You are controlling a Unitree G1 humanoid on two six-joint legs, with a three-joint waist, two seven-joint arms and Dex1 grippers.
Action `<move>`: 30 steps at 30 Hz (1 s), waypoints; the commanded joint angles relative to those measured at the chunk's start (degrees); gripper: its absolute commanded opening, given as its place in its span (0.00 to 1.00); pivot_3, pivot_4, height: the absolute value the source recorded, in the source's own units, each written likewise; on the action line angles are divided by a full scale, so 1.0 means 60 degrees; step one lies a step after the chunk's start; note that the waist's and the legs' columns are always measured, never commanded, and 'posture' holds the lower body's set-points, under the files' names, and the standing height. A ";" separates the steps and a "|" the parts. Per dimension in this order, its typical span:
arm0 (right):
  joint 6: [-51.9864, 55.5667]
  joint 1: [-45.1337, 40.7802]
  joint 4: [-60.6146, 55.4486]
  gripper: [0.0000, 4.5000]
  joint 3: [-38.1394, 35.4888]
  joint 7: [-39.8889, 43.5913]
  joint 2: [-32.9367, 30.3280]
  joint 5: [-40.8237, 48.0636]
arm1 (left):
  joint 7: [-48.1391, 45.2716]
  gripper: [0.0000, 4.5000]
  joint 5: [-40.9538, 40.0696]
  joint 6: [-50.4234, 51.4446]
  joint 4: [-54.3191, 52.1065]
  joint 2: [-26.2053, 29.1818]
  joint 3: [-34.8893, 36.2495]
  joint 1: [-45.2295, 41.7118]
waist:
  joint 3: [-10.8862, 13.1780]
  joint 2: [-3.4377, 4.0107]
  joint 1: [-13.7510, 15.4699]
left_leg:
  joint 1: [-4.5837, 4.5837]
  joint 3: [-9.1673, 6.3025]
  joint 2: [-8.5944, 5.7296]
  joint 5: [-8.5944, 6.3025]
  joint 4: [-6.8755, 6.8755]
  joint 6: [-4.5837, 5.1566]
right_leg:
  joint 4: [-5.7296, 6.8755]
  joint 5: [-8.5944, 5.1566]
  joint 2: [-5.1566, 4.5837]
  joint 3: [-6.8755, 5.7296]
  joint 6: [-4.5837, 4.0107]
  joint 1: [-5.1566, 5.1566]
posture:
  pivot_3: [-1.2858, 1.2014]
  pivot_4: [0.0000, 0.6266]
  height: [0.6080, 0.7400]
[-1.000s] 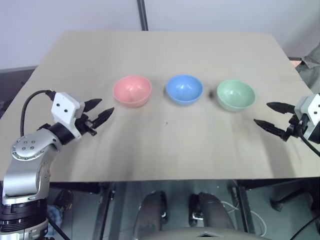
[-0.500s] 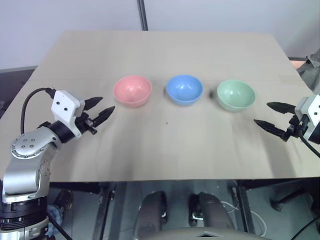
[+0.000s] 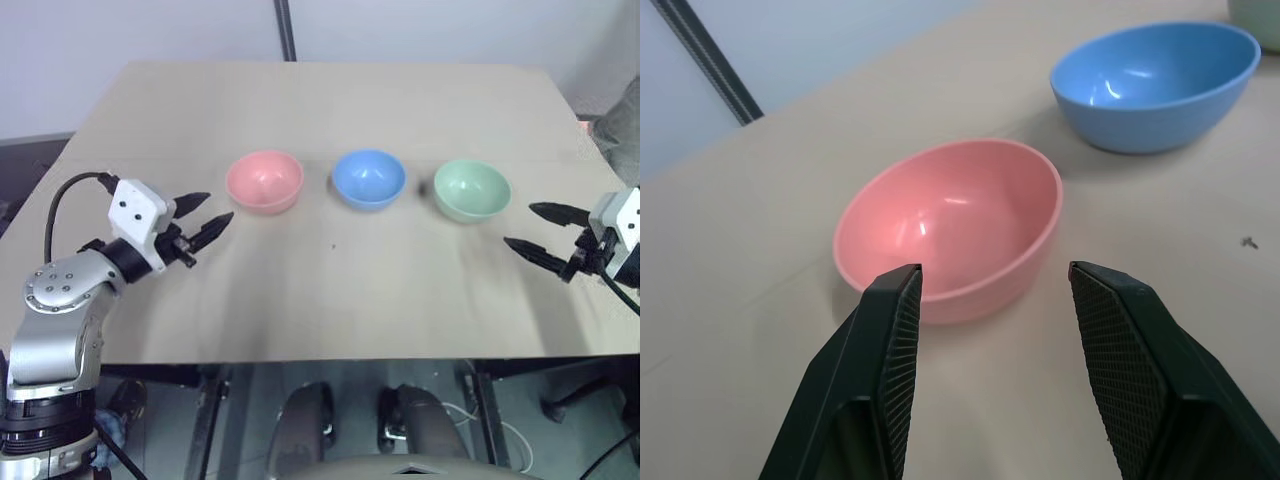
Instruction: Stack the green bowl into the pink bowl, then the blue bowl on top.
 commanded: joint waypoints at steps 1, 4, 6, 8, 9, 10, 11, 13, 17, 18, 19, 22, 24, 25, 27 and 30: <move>0.0581 -0.0478 -0.1151 0.84 -0.0012 -0.0189 0.0130 0.0988 | -0.0108 0.55 0.0535 -0.0599 0.0596 0.0431 -0.0281 -0.0661 | 0.0000 0.0001 0.0005 | 0.0000 0.0000 0.0001 -0.0002 0.0000 0.0004 | 0.0001 0.0000 0.0001 0.0000 0.0000 -0.0001 | 0.52 0.24 1.00; 0.0932 -0.0657 -0.1667 0.84 0.0150 -0.0400 0.0271 0.1311 | -0.0295 0.55 0.0961 -0.1131 0.1272 0.0658 -0.0684 -0.1199 | 0.0000 0.0001 0.0031 | -0.0004 -0.0005 0.0001 -0.0012 0.0000 0.0020 | 0.0000 0.0000 0.0001 -0.0004 0.0000 -0.0001 | 0.52 0.24 1.00; 0.1045 -0.0723 -0.1912 0.84 0.0316 -0.0531 0.0355 0.1369 | -0.0390 0.55 0.1345 -0.1622 0.1868 0.0773 -0.1051 -0.1735 | 0.0000 0.0000 0.0068 | -0.0009 -0.0005 -0.0001 -0.0011 0.0000 0.0017 | -0.0008 0.0000 -0.0002 -0.0006 0.0000 -0.0001 | 0.52 0.24 1.00; 0.1073 -0.0743 -0.2014 0.84 0.0445 -0.0620 0.0395 0.1345 | -0.0489 0.55 0.1619 -0.1995 0.2347 0.0822 -0.1339 -0.2177 | 0.0000 0.0000 0.0138 | -0.0012 -0.0005 -0.0002 -0.0009 0.0000 0.0015 | -0.0013 0.0000 -0.0002 -0.0009 -0.0001 -0.0002 | 0.52 0.24 1.00; 0.1036 -0.0733 -0.1989 0.84 0.0487 -0.0645 0.0423 0.1294 | -0.0591 0.55 0.1768 -0.2167 0.2642 0.0817 -0.1558 -0.2511 | 0.0000 0.0000 0.0160 | -0.0017 -0.0005 -0.0002 -0.0006 0.0000 0.0010 | -0.0013 0.0000 -0.0001 -0.0010 -0.0001 -0.0005 | 0.52 0.24 1.00; 0.1018 -0.0725 -0.1973 0.84 0.0513 -0.0666 0.0446 0.1258 | -0.0663 0.55 0.1871 -0.2310 0.2869 0.0810 -0.1703 -0.2737 | 0.0000 0.0000 0.0171 | -0.0020 -0.0005 -0.0003 -0.0001 0.0000 0.0002 | -0.0015 0.0000 -0.0001 -0.0012 -0.0001 -0.0006 | 0.52 0.24 1.00; 0.0984 -0.0714 -0.1946 0.84 0.0531 -0.0676 0.0466 0.1228 | -0.0746 0.55 0.2140 -0.2585 0.3240 0.0830 -0.1973 -0.3074 | 0.0000 -0.0001 0.0179 | -0.0022 -0.0006 -0.0004 -0.0001 0.0000 0.0002 | -0.0015 0.0000 -0.0001 -0.0014 -0.0001 -0.0006 | 0.52 0.24 1.00; 0.0896 -0.0727 -0.1881 0.84 0.0526 -0.0714 0.0492 0.1183 | -0.0950 0.55 0.2446 -0.3047 0.3958 0.0770 -0.2367 -0.3662 | 0.0000 -0.0001 0.0186 | -0.0027 -0.0010 -0.0007 -0.0001 0.0000 0.0002 | -0.0018 0.0001 0.0001 -0.0022 -0.0001 -0.0006 | 0.52 0.24 1.00; 0.0819 -0.0779 -0.1811 0.84 0.0467 -0.0753 0.0504 0.1130 | -0.1392 0.55 0.2831 -0.3866 0.5247 0.0590 -0.3022 -0.4627 | 0.0000 -0.0001 0.0157 | -0.0025 -0.0008 -0.0007 0.0001 0.0001 0.0001 | -0.0018 0.0001 0.0005 -0.0019 0.0000 -0.0006 | 0.52 0.24 1.00; 0.0803 -0.0787 -0.1799 0.84 0.0455 -0.0764 0.0502 0.1117 | -0.1520 0.55 0.2905 -0.4069 0.5502 0.0553 -0.3173 -0.4815 | 0.0000 -0.0001 0.0154 | -0.0024 -0.0007 -0.0007 0.0001 0.0001 0.0000 | -0.0017 0.0000 0.0006 -0.0019 -0.0001 -0.0006 | 0.52 0.24 1.00; 0.0778 -0.0771 -0.1799 0.84 0.0433 -0.0766 0.0495 0.1105 | -0.1669 0.55 0.2921 -0.4242 0.5716 0.0485 -0.3286 -0.4999 | 0.0000 -0.0001 0.0151 | -0.0026 -0.0006 -0.0006 0.0002 0.0002 -0.0001 | -0.0017 0.0001 0.0010 -0.0019 -0.0001 -0.0008 | 0.52 0.24 1.00; 0.0718 -0.0609 -0.1840 0.84 0.0309 -0.0807 0.0479 0.1099 | -0.2220 0.55 0.2771 -0.4572 0.6070 0.0356 -0.3449 -0.5376 | 0.0001 -0.0001 0.0155 | -0.0028 -0.0002 -0.0005 0.0003 0.0002 -0.0003 | -0.0016 0.0000 0.0012 -0.0014 -0.0001 -0.0012 | 0.52 0.24 1.00; 0.0692 -0.0463 -0.1888 0.84 0.0218 -0.0875 0.0486 0.1096 | -0.2549 0.55 0.2653 -0.4722 0.6299 0.0321 -0.3463 -0.5576 | 0.0000 -0.0002 0.0157 | -0.0031 -0.0002 -0.0005 0.0004 0.0013 -0.0004 | -0.0013 0.0001 0.0013 -0.0014 -0.0001 -0.0012 | 0.52 0.24 1.00; 0.0677 -0.0377 -0.1932 0.84 0.0176 -0.0911 0.0503 0.1095 | -0.2732 0.55 0.2639 -0.4876 0.6409 0.0340 -0.3504 -0.5645 | 0.0000 -0.0002 0.0157 | -0.0035 -0.0005 -0.0005 0.0003 0.0021 -0.0004 | -0.0010 0.0001 0.0013 -0.0015 -0.0001 -0.0012 | 0.52 0.24 1.00; 0.0654 -0.0232 -0.2024 0.84 0.0127 -0.0982 0.0529 0.1109 | -0.2942 0.55 0.2636 -0.4966 0.6642 0.0328 -0.3523 -0.5769 | 0.0001 -0.0002 0.0158 | -0.0037 -0.0005 -0.0004 0.0004 0.0030 -0.0003 | -0.0007 0.0000 0.0014 -0.0017 -0.0001 -0.0012 | 0.52 0.24 1.00; 0.0620 -0.0060 -0.2099 0.84 0.0086 -0.1064 0.0552 0.1121 | -0.3092 0.55 0.2824 -0.5122 0.7098 0.0263 -0.3619 -0.5992 | 0.0001 -0.0002 0.0157 | -0.0037 -0.0006 -0.0003 0.0003 0.0041 -0.0003 | -0.0001 0.0000 0.0014 -0.0016 0.0000 -0.0011 | 0.52 0.24 1.00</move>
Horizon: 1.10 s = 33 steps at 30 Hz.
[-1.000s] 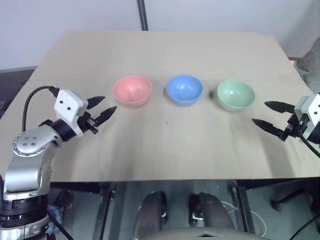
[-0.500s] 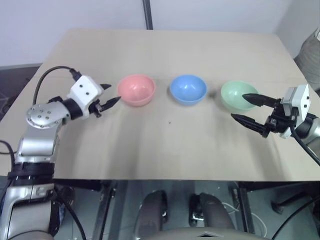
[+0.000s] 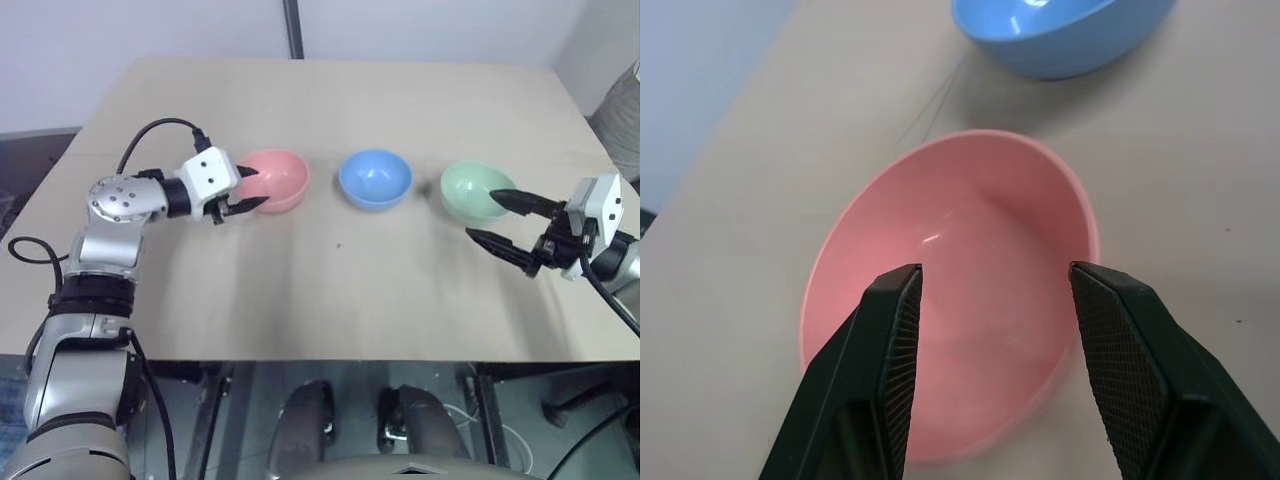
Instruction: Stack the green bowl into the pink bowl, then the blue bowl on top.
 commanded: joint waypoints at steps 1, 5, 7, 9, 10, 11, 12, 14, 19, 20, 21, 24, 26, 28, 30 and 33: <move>-0.0243 0.0110 -0.0414 0.84 -0.0424 -0.0144 0.0007 0.0068 | -0.0251 0.55 0.0029 -0.0369 0.0470 -0.0002 -0.0037 -0.0425 | 0.0000 0.0000 -0.0005 | 0.0000 -0.0001 0.0001 0.0000 0.0007 0.0001 | 0.0006 0.0000 0.0000 0.0000 0.0000 0.0000 | 0.52 0.24 1.00; -0.0257 0.0144 -0.0424 0.84 -0.0444 -0.0220 0.0010 0.0070 | -0.0481 0.55 0.0232 -0.0410 0.0851 -0.0136 -0.0285 -0.0635 | 0.0000 0.0000 -0.0005 | -0.0001 -0.0003 0.0004 -0.0002 0.0030 0.0003 | 0.0028 0.0000 0.0003 0.0002 0.0000 0.0000 | 0.52 0.24 1.00; -0.0267 0.0132 -0.0413 0.84 -0.0439 -0.0257 0.0021 0.0064 | -0.0514 0.55 0.0404 -0.0435 0.1113 -0.0224 -0.0449 -0.0731 | 0.0000 0.0000 -0.0003 | -0.0002 -0.0006 0.0004 -0.0004 0.0049 0.0006 | 0.0049 -0.0001 0.0002 0.0002 0.0000 0.0000 | 0.52 0.24 1.00; -0.0284 0.0140 -0.0413 0.84 -0.0412 -0.0286 0.0037 0.0051 | -0.0594 0.55 0.0556 -0.0499 0.1318 -0.0343 -0.0638 -0.0799 | 0.0000 0.0000 -0.0003 | -0.0003 -0.0008 0.0004 -0.0008 0.0056 0.0014 | 0.0056 -0.0001 0.0002 0.0001 0.0000 0.0000 | 0.52 0.24 1.00; -0.0300 0.0150 -0.0420 0.84 -0.0387 -0.0304 0.0051 0.0036 | -0.0610 0.55 0.0626 -0.0522 0.1410 -0.0432 -0.0723 -0.0838 | 0.0000 0.0000 -0.0003 | -0.0002 -0.0008 0.0004 -0.0009 0.0058 0.0016 | 0.0059 -0.0001 0.0001 0.0002 0.0000 0.0000 | 0.52 0.24 1.00; -0.0308 0.0158 -0.0432 0.84 -0.0365 -0.0327 0.0064 0.0027 | -0.0587 0.55 0.0737 -0.0577 0.1543 -0.0503 -0.0816 -0.0897 | 0.0000 0.0000 -0.0003 | -0.0002 -0.0008 0.0004 -0.0010 0.0060 0.0017 | 0.0060 -0.0001 0.0001 0.0002 0.0000 0.0000 | 0.52 0.24 1.00; -0.0311 0.0158 -0.0446 0.84 -0.0344 -0.0353 0.0076 0.0022 | -0.0551 0.55 0.0836 -0.0657 0.1696 -0.0568 -0.0890 -0.0963 | 0.0000 -0.0001 -0.0002 | -0.0003 -0.0009 0.0004 -0.0010 0.0062 0.0017 | 0.0062 -0.0001 0.0001 0.0002 0.0000 0.0000 | 0.52 0.24 1.00; -0.0300 0.0158 -0.0482 0.84 -0.0325 -0.0401 0.0090 0.0031 | -0.0443 0.55 0.1009 -0.0788 0.2032 -0.0704 -0.0969 -0.1124 | 0.0001 -0.0002 -0.0002 | -0.0005 -0.0011 0.0004 -0.0010 0.0063 0.0017 | 0.0062 -0.0001 0.0002 0.0000 0.0000 -0.0001 | 0.52 0.24 1.00; -0.0305 0.0220 -0.0501 0.84 -0.0376 -0.0450 0.0071 0.0019 | -0.0017 0.55 0.1500 -0.1179 0.3083 -0.1119 -0.1251 -0.1716 | 0.0001 -0.0002 -0.0001 | -0.0006 -0.0012 0.0004 -0.0009 0.0064 0.0014 | 0.0062 -0.0001 0.0002 0.0000 0.0000 -0.0001 | 0.52 0.24 1.00; -0.0310 0.0226 -0.0484 0.84 -0.0394 -0.0460 0.0065 0.0011 | 0.0081 0.55 0.1634 -0.1276 0.3301 -0.1198 -0.1319 -0.1851 | 0.0001 -0.0002 0.0000 | -0.0006 -0.0012 0.0003 -0.0009 0.0064 0.0015 | 0.0061 -0.0001 0.0003 -0.0001 0.0000 -0.0001 | 0.52 0.24 1.00; -0.0309 0.0233 -0.0478 0.84 -0.0404 -0.0470 0.0061 0.0011 | 0.0181 0.55 0.1777 -0.1407 0.3566 -0.1271 -0.1391 -0.2011 | 0.0001 -0.0003 -0.0001 | -0.0006 -0.0012 0.0003 -0.0009 0.0065 0.0016 | 0.0062 -0.0001 0.0003 -0.0001 0.0000 0.0000 | 0.52 0.24 1.00; -0.0308 0.0267 -0.0463 0.85 -0.0392 -0.0466 0.0051 0.0013 | 0.0127 0.35 0.1859 -0.1771 0.4240 -0.1550 -0.1458 -0.2565 | 0.0002 -0.0005 0.0008 | -0.0010 -0.0014 0.0002 -0.0009 0.0067 0.0016 | 0.0063 -0.0001 0.0006 -0.0004 0.0001 -0.0001 | 0.52 0.24 1.00; -0.0322 0.0296 -0.0459 0.85 -0.0394 -0.0461 0.0049 0.0010 | 0.0063 0.14 0.1929 -0.1967 0.4464 -0.1634 -0.1494 -0.2767 | 0.0002 -0.0006 0.0000 | -0.0012 -0.0013 0.0002 -0.0009 0.0068 0.0016 | 0.0061 -0.0001 0.0005 -0.0005 0.0001 -0.0001 | 0.52 0.24 1.00; -0.0319 0.0289 -0.0465 0.85 -0.0392 -0.0480 0.0047 0.0008 | -0.0055 0.01 0.2003 -0.2150 0.4597 -0.1668 -0.1546 -0.2862 | 0.0002 -0.0005 -0.0017 | -0.0011 -0.0013 0.0002 -0.0008 0.0067 0.0013 | 0.0061 -0.0001 0.0006 -0.0003 0.0000 -0.0002 | 0.52 0.24 1.00; -0.0321 0.0291 -0.0471 0.85 -0.0392 -0.0498 0.0041 0.0003 | -0.0258 0.01 0.1973 -0.2264 0.4650 -0.1697 -0.1542 -0.2904 | 0.0002 -0.0005 -0.0031 | -0.0010 -0.0011 0.0003 -0.0007 0.0066 0.0012 | 0.0061 -0.0001 0.0008 0.0000 0.0000 -0.0003 | 0.52 0.24 1.00; -0.0335 0.0313 -0.0463 0.85 -0.0409 -0.0507 0.0034 -0.0008 | -0.0504 0.01 0.2010 -0.2395 0.4551 -0.1690 -0.1582 -0.2928 | 0.0002 -0.0006 -0.0023 | -0.0010 -0.0011 0.0005 -0.0006 0.0066 0.0011 | 0.0062 -0.0001 0.0011 0.0000 0.0000 -0.0004 | 0.52 0.24 1.00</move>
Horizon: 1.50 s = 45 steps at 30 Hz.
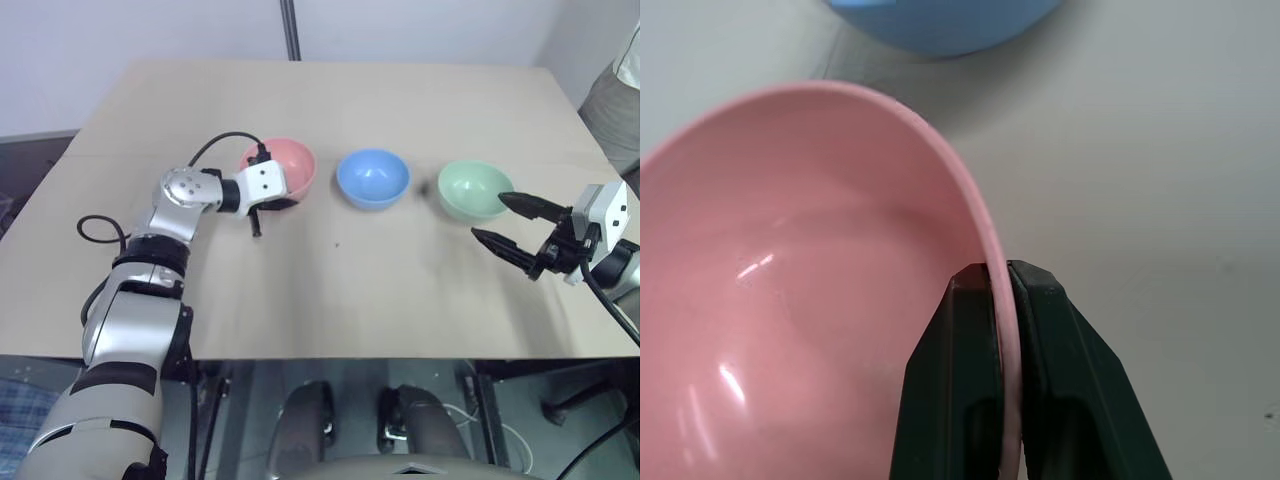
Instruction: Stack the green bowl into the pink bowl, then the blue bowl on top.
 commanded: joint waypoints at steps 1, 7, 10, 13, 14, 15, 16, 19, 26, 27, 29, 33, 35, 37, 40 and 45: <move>-0.0192 -0.0017 -0.0309 0.85 -0.0312 -0.0027 -0.0063 0.0023 | -0.0264 0.01 -0.0010 -0.0315 -0.0231 0.0075 -0.0027 -0.0280 | 0.0000 0.0000 0.0008 | 0.0000 0.0000 0.0000 0.0000 0.0000 0.0000 | 0.0000 0.0000 0.0000 -0.0001 0.0000 0.0000 | 0.52 0.24 1.00; -0.0213 0.0001 -0.0295 0.85 -0.0304 -0.0045 -0.0065 -0.0016 | -0.2249 0.01 -0.1448 0.0035 -0.2468 -0.0159 0.0243 -0.0003 | 0.0002 -0.0003 0.0052 | -0.0009 -0.0007 -0.0001 0.0000 0.0003 0.0000 | -0.0001 0.0000 -0.0003 -0.0006 0.0000 0.0000 | 0.52 0.24 1.00; -0.0212 -0.0007 -0.0286 0.85 -0.0312 -0.0050 -0.0076 -0.0022 | -0.3112 0.01 -0.2113 0.0376 -0.4120 -0.0071 0.0101 0.0457 | 0.0001 -0.0002 0.0023 | -0.0008 -0.0007 -0.0003 0.0000 0.0006 0.0000 | -0.0002 0.0000 -0.0010 -0.0004 -0.0001 0.0002 | 0.52 0.24 1.00; -0.0185 -0.0009 -0.0323 0.85 -0.0326 -0.0062 -0.0094 -0.0017 | -0.3999 0.01 -0.2717 0.1341 -0.6528 0.0297 -0.0254 0.1205 | 0.0000 0.0001 -0.0066 | 0.0005 0.0002 -0.0001 0.0002 0.0004 -0.0003 | 0.0003 0.0000 -0.0005 0.0013 -0.0001 0.0003 | 0.52 0.24 1.00; -0.0178 -0.0005 -0.0334 0.85 -0.0331 -0.0066 -0.0096 -0.0016 | -0.4133 0.01 -0.2836 0.1711 -0.7068 0.0385 -0.0300 0.1387 | 0.0000 0.0001 -0.0092 | 0.0005 0.0003 0.0002 0.0003 0.0003 -0.0004 | 0.0005 0.0000 -0.0001 0.0014 -0.0002 0.0002 | 0.52 0.24 1.00; -0.0177 -0.0003 -0.0333 0.85 -0.0337 -0.0066 -0.0097 -0.0016 | -0.4243 0.01 -0.2918 0.1952 -0.7457 0.0481 -0.0353 0.1531 | 0.0000 0.0002 -0.0112 | 0.0009 0.0003 0.0004 0.0003 0.0003 -0.0005 | 0.0008 0.0000 0.0002 0.0014 -0.0001 0.0003 | 0.52 0.24 1.00; -0.0167 0.0016 -0.0361 0.85 -0.0336 -0.0086 -0.0089 -0.0022 | -0.4436 0.01 -0.3089 0.1886 -0.8056 0.0842 -0.0697 0.1857 | 0.0000 0.0002 -0.0115 | 0.0010 0.0002 0.0005 0.0004 0.0003 -0.0006 | 0.0010 0.0000 0.0004 0.0014 -0.0001 0.0002 | 0.52 0.24 1.00; -0.0128 0.0074 -0.0466 0.85 -0.0342 -0.0141 -0.0069 -0.0014 | -0.4677 0.01 -0.3670 0.1993 -0.9369 0.1823 -0.1625 0.2566 | -0.0003 0.0008 -0.0213 | 0.0018 0.0002 0.0007 0.0003 0.0002 -0.0006 | 0.0008 -0.0001 0.0003 0.0019 0.0000 0.0007 | 0.52 0.24 1.00; -0.0131 0.0069 -0.0459 0.85 -0.0357 -0.0175 -0.0060 -0.0016 | -0.4677 0.01 -0.2990 0.1106 -0.9448 0.1870 -0.2516 0.2436 | -0.0004 0.0010 0.0009 | 0.0014 -0.0012 0.0001 -0.0019 0.0011 0.0032 | 0.0007 0.0000 -0.0003 0.0003 0.0001 0.0016 | 0.52 0.24 1.00; -0.0133 0.0062 -0.0465 0.85 -0.0340 -0.0183 -0.0051 -0.0018 | -0.4677 0.01 -0.2826 0.0935 -0.9299 0.1755 -0.2543 0.2369 | -0.0004 0.0010 0.0033 | 0.0015 -0.0012 0.0000 -0.0020 0.0012 0.0034 | 0.0007 0.0000 -0.0002 0.0004 0.0000 0.0016 | 0.52 0.24 1.00; -0.0138 0.0052 -0.0473 0.85 -0.0313 -0.0197 -0.0038 -0.0022 | -0.4632 0.01 -0.2521 0.0537 -0.8963 0.1509 -0.2553 0.2228 | -0.0003 0.0010 0.0059 | 0.0012 -0.0014 0.0000 -0.0020 0.0011 0.0034 | 0.0007 -0.0001 0.0002 0.0002 0.0000 0.0015 | 0.52 0.24 1.00; -0.0150 0.0042 -0.0492 0.85 -0.0282 -0.0255 -0.0014 -0.0033 | -0.4123 0.01 -0.1882 -0.0127 -0.8138 0.0964 -0.2430 0.1900 | -0.0003 0.0009 0.0045 | 0.0006 -0.0016 -0.0002 -0.0019 0.0012 0.0033 | 0.0004 -0.0001 0.0018 -0.0001 0.0000 0.0014 | 0.52 0.24 1.00; -0.0145 0.0058 -0.0523 0.85 -0.0282 -0.0286 -0.0005 -0.0027 | -0.4075 0.01 -0.1712 -0.0409 -0.7905 0.0900 -0.2409 0.1856 | -0.0003 0.0010 0.0027 | 0.0007 -0.0016 -0.0002 -0.0017 0.0012 0.0029 | 0.0004 -0.0001 0.0019 -0.0001 0.0001 0.0015 | 0.52 0.24 1.00; -0.0139 0.0063 -0.0536 0.85 -0.0288 -0.0314 -0.0002 -0.0021 | -0.4092 0.01 -0.1670 -0.0580 -0.7807 0.0889 -0.2392 0.1874 | -0.0003 0.0010 0.0011 | 0.0008 -0.0013 0.0001 -0.0016 0.0010 0.0027 | 0.0003 -0.0001 0.0017 0.0004 0.0000 0.0013 | 0.52 0.24 1.00; -0.0158 0.0083 -0.0525 0.85 -0.0303 -0.0326 -0.0001 -0.0033 | -0.4132 0.18 -0.1729 -0.0621 -0.7773 0.0876 -0.2328 0.1915 | -0.0003 0.0010 0.0028 | 0.0008 -0.0014 0.0004 -0.0014 0.0008 0.0024 | 0.0003 -0.0001 0.0016 0.0003 0.0000 0.0012 | 0.52 0.24 1.00; -0.0190 0.0058 -0.0488 0.85 -0.0241 -0.0338 0.0045 -0.0070 | -0.3648 0.53 -0.1491 -0.0561 -0.7650 0.0782 -0.2180 0.1884 | -0.0003 0.0009 0.0031 | 0.0007 -0.0014 0.0000 -0.0017 0.0010 0.0028 | 0.0002 -0.0001 0.0009 0.0003 0.0000 0.0013 | 0.52 0.24 1.00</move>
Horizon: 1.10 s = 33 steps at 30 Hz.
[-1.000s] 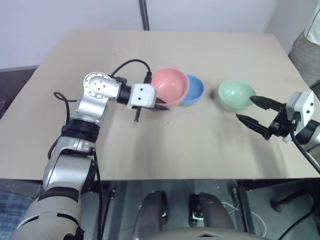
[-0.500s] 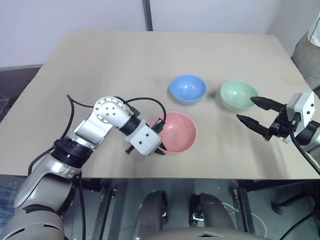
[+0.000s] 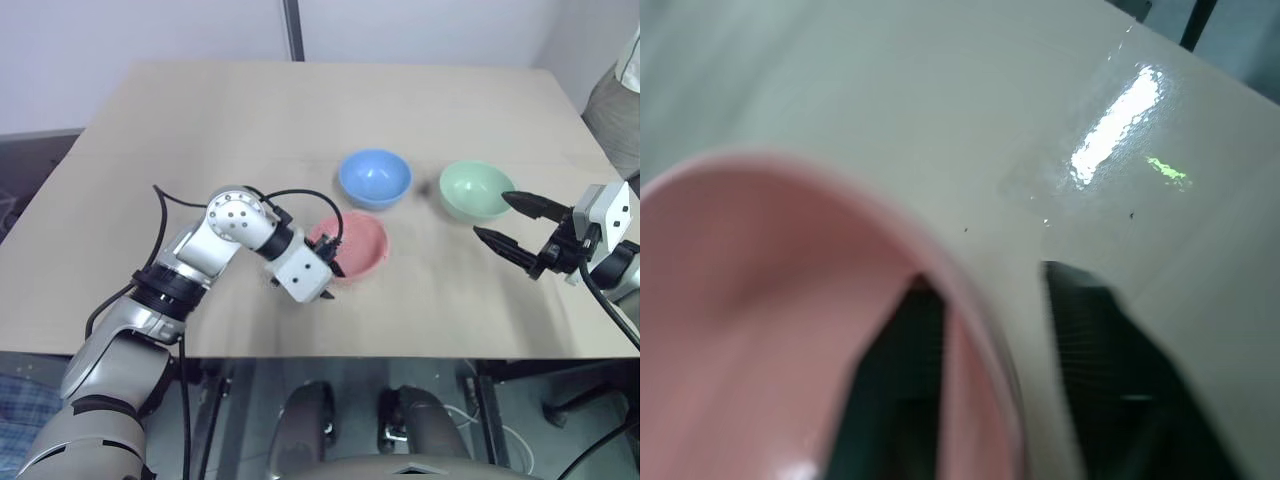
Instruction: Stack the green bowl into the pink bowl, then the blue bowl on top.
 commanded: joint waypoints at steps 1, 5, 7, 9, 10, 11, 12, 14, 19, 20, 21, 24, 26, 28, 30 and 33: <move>-0.0176 -0.0065 -0.0357 0.85 -0.0175 -0.0067 0.0019 0.0035 | 0.0359 0.53 0.0025 0.0148 -0.0116 -0.0002 0.0388 -0.0141 | 0.0000 0.0000 -0.0001 | -0.0001 0.0000 0.0000 0.0000 0.0000 0.0000 | 0.0000 0.0000 0.0000 0.0000 0.0000 0.0000 | 0.52 0.24 1.00; -0.0176 -0.0061 -0.0363 0.85 -0.0166 -0.0059 0.0048 0.0022 | 0.0688 0.53 -0.0341 0.0392 -0.0347 0.0016 0.0750 0.0008 | 0.0000 0.0000 -0.0002 | 0.0000 -0.0001 0.0003 0.0000 -0.0001 0.0000 | 0.0000 0.0000 -0.0001 0.0000 0.0000 -0.0001 | 0.52 0.24 1.00; -0.0180 -0.0066 -0.0348 0.85 -0.0149 -0.0052 0.0059 0.0013 | 0.0829 0.53 -0.0599 0.0577 -0.0384 0.0070 0.1067 0.0073 | 0.0000 0.0000 -0.0007 | 0.0001 0.0000 0.0003 0.0000 -0.0001 -0.0001 | 0.0000 0.0000 -0.0003 0.0000 0.0000 -0.0001 | 0.52 0.24 1.00; -0.0181 -0.0081 -0.0327 0.85 -0.0139 -0.0037 0.0063 0.0012 | 0.0848 0.53 -0.0963 0.1043 -0.0548 0.0177 0.1377 0.0159 | 0.0000 0.0000 -0.0010 | 0.0001 0.0000 0.0003 0.0001 -0.0001 -0.0002 | 0.0000 0.0000 -0.0004 0.0001 0.0000 -0.0001 | 0.52 0.24 1.00; -0.0188 -0.0095 -0.0308 0.85 -0.0130 -0.0025 0.0064 0.0007 | 0.0829 0.53 -0.1177 0.1308 -0.0673 0.0248 0.1529 0.0224 | 0.0000 0.0000 -0.0010 | 0.0001 0.0000 0.0004 0.0001 -0.0001 -0.0002 | 0.0001 0.0000 -0.0004 0.0001 0.0000 -0.0001 | 0.52 0.24 1.00; -0.0193 -0.0105 -0.0294 0.85 -0.0124 -0.0017 0.0064 0.0003 | 0.0811 0.53 -0.1313 0.1492 -0.0772 0.0293 0.1629 0.0274 | 0.0000 0.0000 -0.0009 | 0.0001 0.0000 0.0004 0.0003 -0.0001 -0.0004 | 0.0001 0.0000 -0.0005 0.0000 0.0000 -0.0001 | 0.52 0.24 1.00; -0.0198 -0.0146 -0.0259 0.85 -0.0094 -0.0009 0.0069 -0.0008 | 0.0761 0.53 -0.1610 0.1850 -0.0925 0.0438 0.1851 0.0401 | 0.0000 0.0000 -0.0007 | 0.0001 -0.0001 0.0004 0.0003 -0.0001 -0.0005 | 0.0001 0.0000 -0.0005 0.0000 0.0000 -0.0001 | 0.52 0.24 1.00; -0.0216 -0.0239 -0.0178 0.85 -0.0027 0.0016 0.0080 -0.0029 | 0.0695 0.53 -0.2277 0.2666 -0.1260 0.0791 0.2392 0.0718 | 0.0000 0.0000 -0.0039 | 0.0002 0.0001 0.0004 0.0010 -0.0002 -0.0017 | 0.0000 0.0000 -0.0006 0.0002 0.0000 -0.0001 | 0.52 0.24 1.00; -0.0301 -0.0370 0.0026 0.85 0.0110 0.0155 0.0092 -0.0093 | 0.1029 0.53 -0.3487 0.4771 -0.2013 0.1665 0.3704 0.1594 | 0.0001 0.0002 -0.0032 | 0.0005 0.0001 0.0011 0.0014 -0.0004 -0.0024 | 0.0000 -0.0001 -0.0005 0.0003 0.0000 -0.0001 | 0.52 0.24 1.00; -0.0318 -0.0407 0.0074 0.85 0.0161 0.0187 0.0094 -0.0115 | 0.1116 0.53 -0.3531 0.4956 -0.2022 0.1833 0.3938 0.1786 | 0.0001 0.0002 -0.0030 | 0.0006 0.0001 0.0010 0.0014 -0.0004 -0.0024 | 0.0000 -0.0001 -0.0007 0.0003 0.0000 0.0000 | 0.52 0.24 1.00; -0.0330 -0.0447 0.0125 0.85 0.0207 0.0216 0.0100 -0.0131 | 0.1228 0.53 -0.3479 0.5032 -0.1975 0.1988 0.4140 0.1966 | 0.0001 0.0002 -0.0026 | 0.0007 0.0001 0.0009 0.0013 -0.0004 -0.0022 | -0.0001 -0.0001 -0.0010 0.0004 0.0000 -0.0001 | 0.52 0.24 1.00; -0.0321 -0.0633 0.0332 0.85 0.0367 0.0290 0.0108 -0.0215 | 0.1826 0.53 -0.3282 0.5265 -0.1693 0.2283 0.4736 0.2356 | 0.0002 0.0003 -0.0010 | 0.0006 0.0001 0.0008 0.0002 -0.0005 -0.0005 | -0.0002 -0.0001 -0.0012 0.0001 0.0000 0.0000 | 0.52 0.24 1.00; -0.0304 -0.0782 0.0499 0.85 0.0487 0.0329 0.0105 -0.0267 | 0.2180 0.53 -0.3322 0.5450 -0.1515 0.2414 0.5187 0.2604 | 0.0002 0.0003 -0.0001 | 0.0005 0.0000 0.0008 -0.0002 -0.0005 0.0003 | -0.0001 -0.0001 -0.0013 -0.0001 0.0000 0.0000 | 0.52 0.24 1.00; -0.0311 -0.0932 0.0656 0.85 0.0598 0.0362 0.0097 -0.0323 | 0.2576 0.53 -0.3469 0.5773 -0.1509 0.2458 0.5650 0.2874 | 0.0002 0.0004 -0.0013 | 0.0005 0.0000 0.0008 -0.0003 -0.0005 0.0004 | -0.0001 -0.0001 -0.0016 -0.0002 0.0000 -0.0001 | 0.52 0.24 1.00; -0.0335 -0.1075 0.0783 0.85 0.0694 0.0384 0.0105 -0.0375 | 0.2883 0.53 -0.3657 0.6070 -0.1526 0.2492 0.6174 0.3224 | 0.0002 0.0004 -0.0016 | 0.0003 0.0000 0.0008 -0.0003 -0.0007 0.0003 | -0.0002 -0.0001 -0.0018 -0.0001 0.0000 -0.0002 | 0.52 0.24 1.00; -0.0476 -0.1246 0.1029 0.85 0.0857 0.0394 0.0048 -0.0662 | 0.3089 0.53 -0.3865 0.6250 -0.1535 0.2601 0.6934 0.3799 | 0.0003 0.0005 -0.0020 | 0.0003 0.0001 0.0008 0.0001 -0.0010 -0.0003 | -0.0003 -0.0001 -0.0020 -0.0001 -0.0001 -0.0004 | 0.52 0.24 1.00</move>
